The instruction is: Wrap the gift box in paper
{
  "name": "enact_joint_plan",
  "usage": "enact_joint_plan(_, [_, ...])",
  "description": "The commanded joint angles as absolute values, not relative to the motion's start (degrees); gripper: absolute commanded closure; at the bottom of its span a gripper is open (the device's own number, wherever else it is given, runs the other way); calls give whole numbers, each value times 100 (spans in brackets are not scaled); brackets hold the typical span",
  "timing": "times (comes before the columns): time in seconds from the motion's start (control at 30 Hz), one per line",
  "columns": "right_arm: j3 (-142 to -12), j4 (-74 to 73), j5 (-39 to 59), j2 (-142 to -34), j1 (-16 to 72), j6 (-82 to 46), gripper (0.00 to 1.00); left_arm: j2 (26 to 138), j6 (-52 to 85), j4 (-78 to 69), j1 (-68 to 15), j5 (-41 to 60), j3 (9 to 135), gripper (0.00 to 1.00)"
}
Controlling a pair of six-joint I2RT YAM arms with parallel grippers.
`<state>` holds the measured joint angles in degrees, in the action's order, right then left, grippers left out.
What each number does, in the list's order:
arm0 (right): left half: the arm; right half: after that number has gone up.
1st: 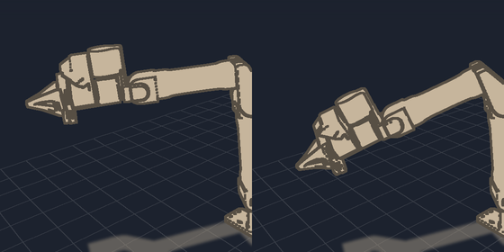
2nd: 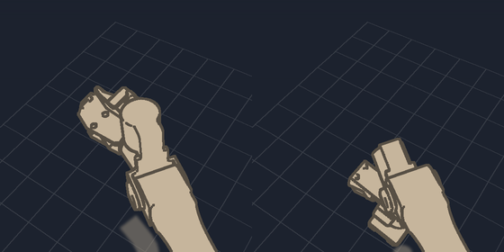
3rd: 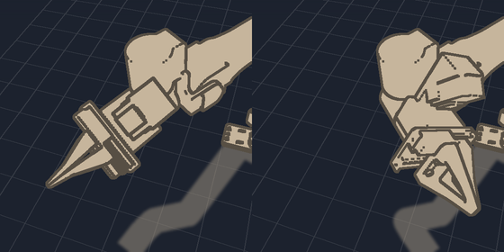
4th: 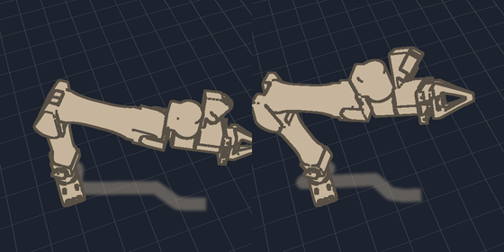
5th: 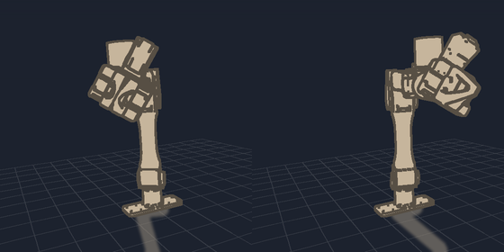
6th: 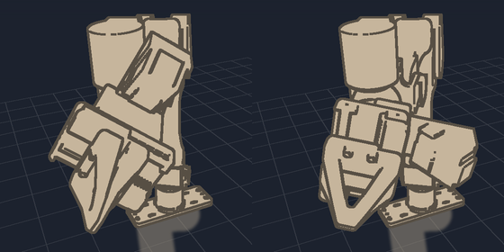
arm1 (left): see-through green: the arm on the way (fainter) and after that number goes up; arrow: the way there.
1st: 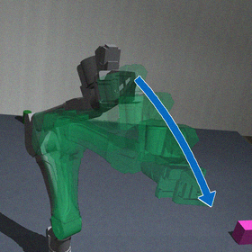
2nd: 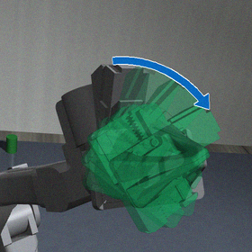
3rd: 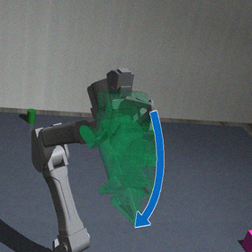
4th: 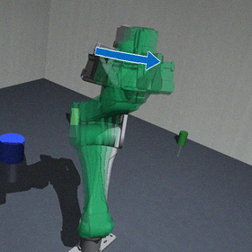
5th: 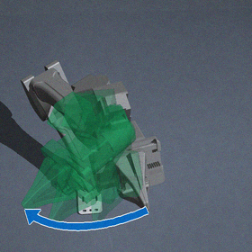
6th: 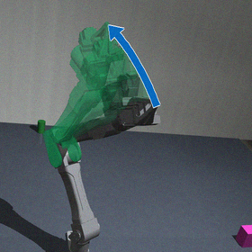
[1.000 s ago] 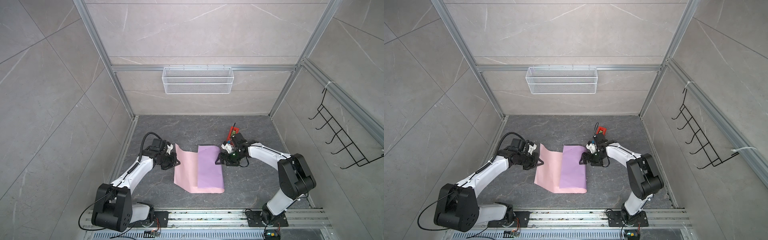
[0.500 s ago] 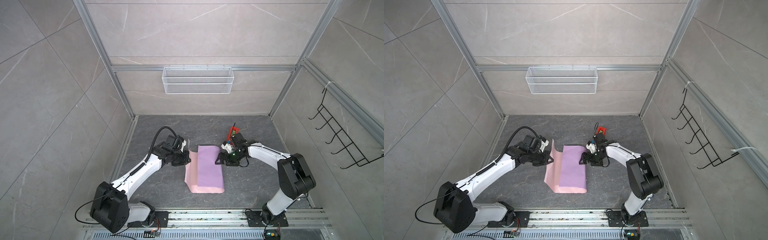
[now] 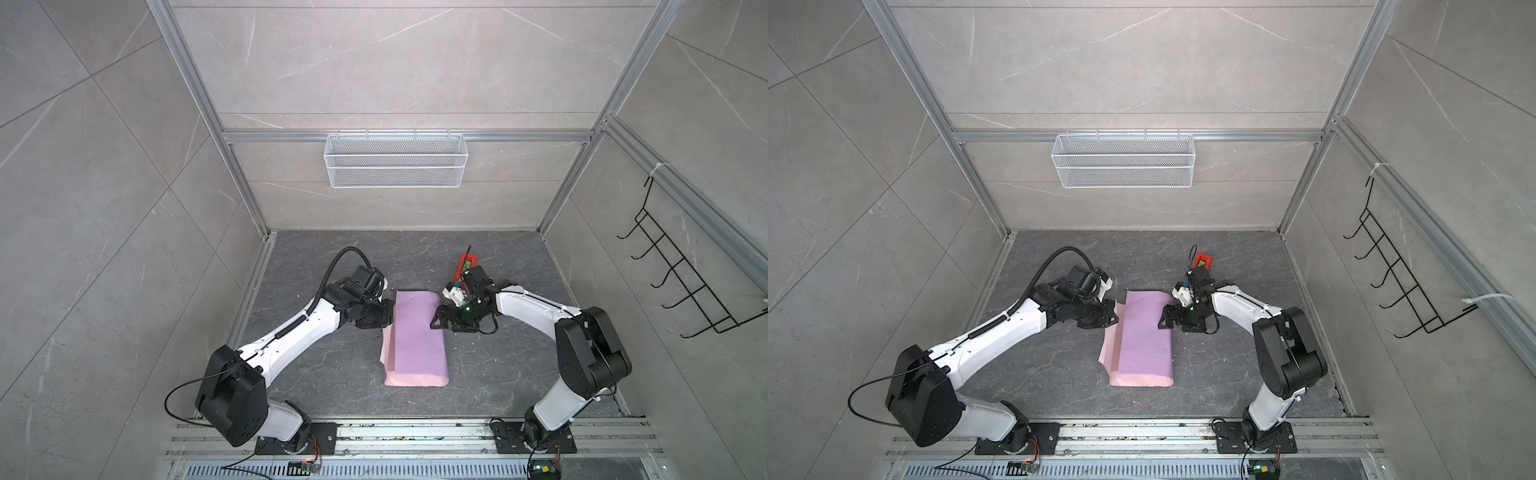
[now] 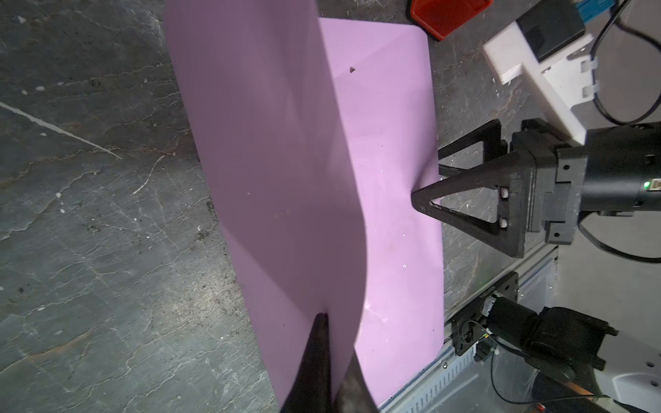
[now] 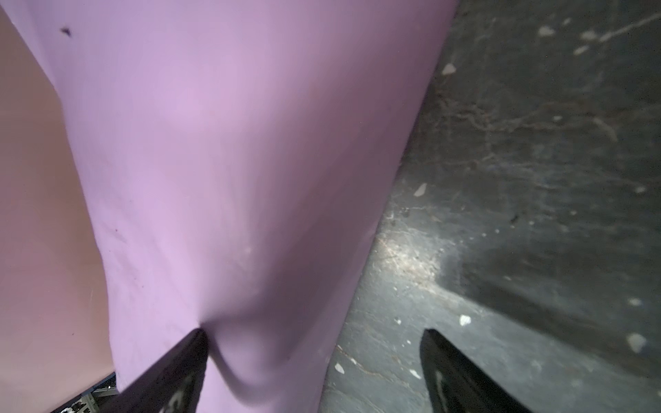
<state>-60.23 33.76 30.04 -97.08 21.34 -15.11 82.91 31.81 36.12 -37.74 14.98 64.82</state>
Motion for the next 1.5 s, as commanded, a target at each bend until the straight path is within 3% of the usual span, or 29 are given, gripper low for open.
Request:
enact_joint_plan(0.0, [-5886,3600,2397,-10025,2245,-1392,6,8492,2907,3995,-3939,1240,6837,100])
enact_joint_plan(0.67, [-5889,3606,2384,-10035,2284,-1397,7,10056,2581,4886,-4816,880,8210,100])
enact_joint_plan(1.47, [-5812,3576,2382,-9997,2319,-1441,7,10740,3077,4025,-4852,1683,8506,100])
